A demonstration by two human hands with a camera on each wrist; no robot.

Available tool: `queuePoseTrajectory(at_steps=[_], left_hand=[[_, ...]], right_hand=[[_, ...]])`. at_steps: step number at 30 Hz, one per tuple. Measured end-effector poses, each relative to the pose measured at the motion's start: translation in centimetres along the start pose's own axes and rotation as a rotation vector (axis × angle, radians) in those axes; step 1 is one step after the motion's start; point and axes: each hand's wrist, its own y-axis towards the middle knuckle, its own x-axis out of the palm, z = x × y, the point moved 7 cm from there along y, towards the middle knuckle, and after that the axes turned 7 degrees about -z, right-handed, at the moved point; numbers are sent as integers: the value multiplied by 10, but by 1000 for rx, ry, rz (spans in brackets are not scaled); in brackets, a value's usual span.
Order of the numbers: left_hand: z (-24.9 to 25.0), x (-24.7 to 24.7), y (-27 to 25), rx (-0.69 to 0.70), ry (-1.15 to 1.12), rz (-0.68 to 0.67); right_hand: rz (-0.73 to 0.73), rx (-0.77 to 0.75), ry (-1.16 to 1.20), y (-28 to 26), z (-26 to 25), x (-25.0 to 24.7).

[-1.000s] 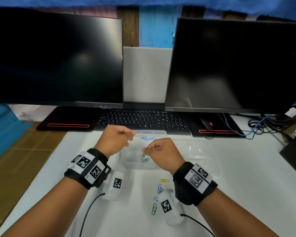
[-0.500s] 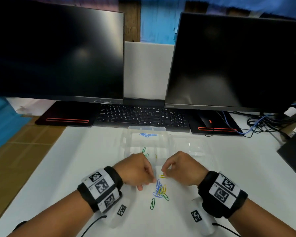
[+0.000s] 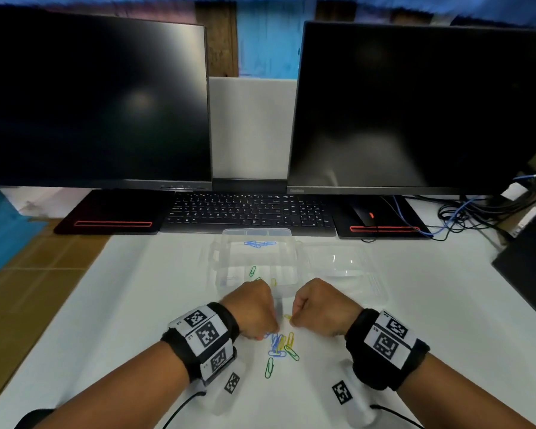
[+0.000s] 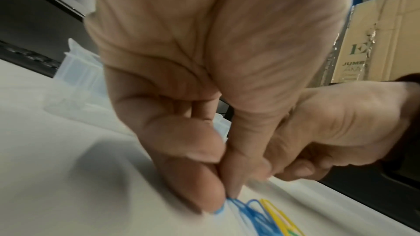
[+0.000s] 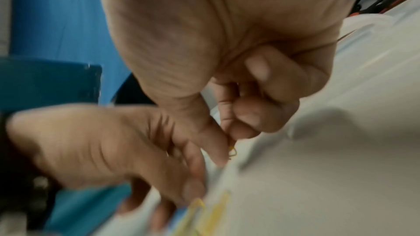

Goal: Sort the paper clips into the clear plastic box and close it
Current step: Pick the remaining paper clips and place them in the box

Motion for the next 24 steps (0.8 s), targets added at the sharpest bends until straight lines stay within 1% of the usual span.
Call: queuePoseTrajectory(at_steps=[2,6,9,11,13,16,18,20,24], left_hand=[[-3,-1,0,11,-21,11],[-7,-4,-1,39,-69,65],[-12,-9,-4,65,-121,90],[-14,-12,-7,98,-164,67],[-14,-13,-11,165,-137,23],[-6,-8,-13,281,35,-16],[-3,-3,-12,305,155,-7],[1,-1,-13,315,210,14],[-1,-4,-16,279,229,44]], right_hand=[[41,-45,120,-4,-6,-11],[212,-122,303,-5,-21,-44],[296,-124,369,2,-24,-56],[320,-122,369,5,-22,-56],[264,-128,299,3,-20,-46],[57,-143,67,-2,-21,-14],[-34,-122,-57,-6,-17,6],[-45,-102,-137,-10,-15,16],[-33,-73,-166,-11,-11,16]])
